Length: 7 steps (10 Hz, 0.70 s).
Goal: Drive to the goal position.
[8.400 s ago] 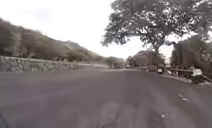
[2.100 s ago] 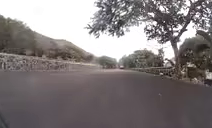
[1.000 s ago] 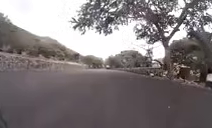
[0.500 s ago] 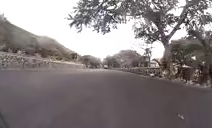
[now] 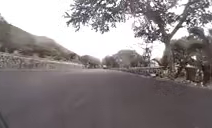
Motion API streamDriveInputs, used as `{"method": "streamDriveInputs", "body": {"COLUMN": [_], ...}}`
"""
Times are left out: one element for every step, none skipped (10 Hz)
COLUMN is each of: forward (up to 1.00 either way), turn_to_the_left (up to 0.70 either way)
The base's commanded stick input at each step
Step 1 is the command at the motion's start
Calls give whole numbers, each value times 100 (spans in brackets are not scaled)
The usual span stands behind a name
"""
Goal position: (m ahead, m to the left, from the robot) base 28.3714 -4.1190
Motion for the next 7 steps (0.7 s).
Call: {"method": "streamDriveInputs", "body": {"forward": [70, 70, 70, 70, 70, 70, 70], "turn_to_the_left": [0, 0, 0, 0, 0, 0, 0]}}
